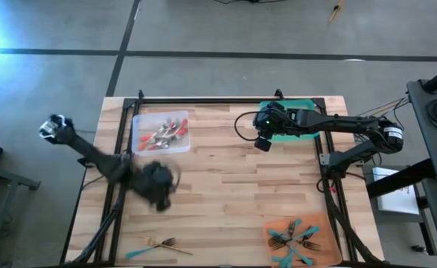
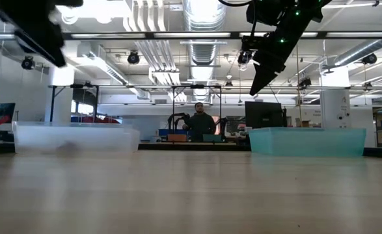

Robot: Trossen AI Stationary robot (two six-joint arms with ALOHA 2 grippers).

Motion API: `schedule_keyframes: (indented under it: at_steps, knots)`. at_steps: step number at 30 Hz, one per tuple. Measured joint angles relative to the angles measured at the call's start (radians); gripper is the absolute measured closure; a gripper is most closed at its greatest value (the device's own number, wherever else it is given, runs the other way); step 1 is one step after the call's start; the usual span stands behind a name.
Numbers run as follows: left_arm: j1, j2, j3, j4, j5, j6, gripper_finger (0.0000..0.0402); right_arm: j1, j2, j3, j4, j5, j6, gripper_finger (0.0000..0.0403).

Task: Sort silverware by color (type)
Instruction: Put the golden fork into the green bin

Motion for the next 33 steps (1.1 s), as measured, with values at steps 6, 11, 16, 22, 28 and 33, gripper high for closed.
schedule_keyframes:
  at_steps: [6, 11, 16, 22, 28, 33]
  knots:
    - [-0.307, 0.146, 0.024, 0.196, -0.168, -0.088, 0.0324, 0.0, 0.0, 0.0, 0.0, 0.0, 0.0, 0.031]
    - [-0.335, 0.307, 0.146, 0.191, -0.118, -0.082, 0.0324, 0.0, 0.0, 0.0, 0.0, 0.0, 0.0, 0.031]
    - [-0.334, 0.477, 0.305, 0.052, 0.047, -0.029, 0.0324, 0.0, 0.0, 0.0, 0.0, 0.0, 0.0, 0.031]
    - [-0.374, 0.67, 0.48, -0.078, 0.109, -0.048, 0.0324, 0.0, 0.0, 0.0, 0.0, 0.0, 0.0, 0.031]
    - [-0.412, 0.769, 0.588, -0.135, 0.205, -0.072, 0.0324, 0.0, 0.0, 0.0, 0.0, 0.0, 0.0, 0.031]
    - [-0.414, 0.791, 0.597, -0.189, 0.246, -0.062, 0.0324, 0.0, 0.0, 0.0, 0.0, 0.0, 0.0, 0.031]
